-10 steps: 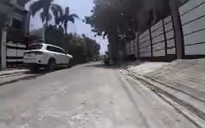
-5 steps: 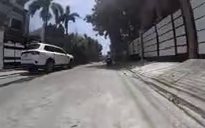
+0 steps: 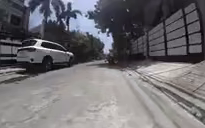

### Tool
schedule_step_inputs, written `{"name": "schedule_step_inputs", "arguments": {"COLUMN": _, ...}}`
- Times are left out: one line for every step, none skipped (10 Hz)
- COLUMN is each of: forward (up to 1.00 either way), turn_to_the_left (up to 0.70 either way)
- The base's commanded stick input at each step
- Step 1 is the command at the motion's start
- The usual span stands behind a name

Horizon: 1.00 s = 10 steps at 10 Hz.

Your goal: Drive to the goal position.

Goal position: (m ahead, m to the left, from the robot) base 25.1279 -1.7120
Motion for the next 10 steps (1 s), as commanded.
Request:
{"name": "schedule_step_inputs", "arguments": {"forward": 1.0, "turn_to_the_left": 0.01}}
{"name": "schedule_step_inputs", "arguments": {"forward": 1.0, "turn_to_the_left": 0.01}}
{"name": "schedule_step_inputs", "arguments": {"forward": 1.0, "turn_to_the_left": 0.01}}
{"name": "schedule_step_inputs", "arguments": {"forward": 1.0, "turn_to_the_left": 0.01}}
{"name": "schedule_step_inputs", "arguments": {"forward": 1.0, "turn_to_the_left": 0.01}}
{"name": "schedule_step_inputs", "arguments": {"forward": 1.0, "turn_to_the_left": 0.02}}
{"name": "schedule_step_inputs", "arguments": {"forward": 1.0, "turn_to_the_left": 0.02}}
{"name": "schedule_step_inputs", "arguments": {"forward": 1.0, "turn_to_the_left": 0.02}}
{"name": "schedule_step_inputs", "arguments": {"forward": 1.0, "turn_to_the_left": 0.02}}
{"name": "schedule_step_inputs", "arguments": {"forward": 1.0, "turn_to_the_left": 0.02}}
